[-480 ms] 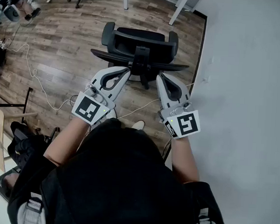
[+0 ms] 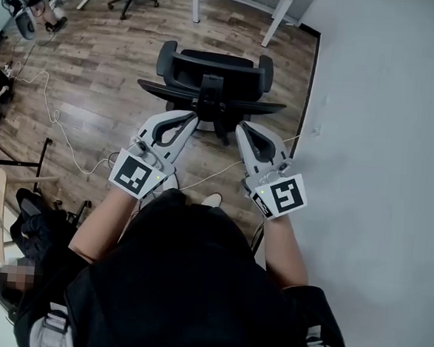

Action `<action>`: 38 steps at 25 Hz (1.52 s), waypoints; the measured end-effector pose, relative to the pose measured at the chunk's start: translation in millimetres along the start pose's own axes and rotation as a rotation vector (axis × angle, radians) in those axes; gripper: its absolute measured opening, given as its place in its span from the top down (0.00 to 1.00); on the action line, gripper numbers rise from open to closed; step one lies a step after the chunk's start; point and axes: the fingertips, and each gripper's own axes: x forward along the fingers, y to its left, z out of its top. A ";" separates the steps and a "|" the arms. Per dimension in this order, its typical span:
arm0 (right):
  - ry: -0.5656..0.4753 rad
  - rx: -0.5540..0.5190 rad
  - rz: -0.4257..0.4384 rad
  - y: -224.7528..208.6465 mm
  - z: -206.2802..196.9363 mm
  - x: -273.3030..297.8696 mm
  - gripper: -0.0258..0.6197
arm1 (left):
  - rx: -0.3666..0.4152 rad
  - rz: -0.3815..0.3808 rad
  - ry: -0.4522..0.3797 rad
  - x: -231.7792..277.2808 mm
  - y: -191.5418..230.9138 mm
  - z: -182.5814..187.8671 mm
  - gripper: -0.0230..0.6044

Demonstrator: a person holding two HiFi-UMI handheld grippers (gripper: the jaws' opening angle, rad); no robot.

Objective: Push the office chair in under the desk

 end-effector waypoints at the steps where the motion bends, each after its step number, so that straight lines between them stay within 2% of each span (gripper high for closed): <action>1: 0.001 -0.002 0.007 0.4 -0.5 -3.1 0.96 | 0.000 0.005 0.003 -0.1 -2.8 0.2 0.97; 5: -0.005 0.017 0.030 -2.6 -3.0 -14.0 0.96 | 0.002 0.054 0.027 3.2 -6.7 1.2 0.97; 14: 0.022 0.030 0.085 -7.8 -14.2 -21.6 0.96 | 0.014 0.109 0.036 0.0 -10.8 -3.7 0.97; 20: 0.071 0.038 0.109 -11.2 -34.2 -7.4 0.95 | 0.012 0.146 0.086 -1.6 7.6 -19.4 0.96; 30: 0.227 0.024 0.078 -44.4 -76.0 30.4 0.89 | 0.043 0.090 0.174 12.1 60.0 -71.1 0.87; 35: 0.326 0.017 0.069 -66.4 -104.2 44.2 0.85 | 0.055 0.044 0.254 17.6 84.8 -101.4 0.82; 38: 0.394 0.000 0.079 -74.0 -122.1 51.5 0.80 | 0.072 0.025 0.312 18.2 97.7 -121.2 0.78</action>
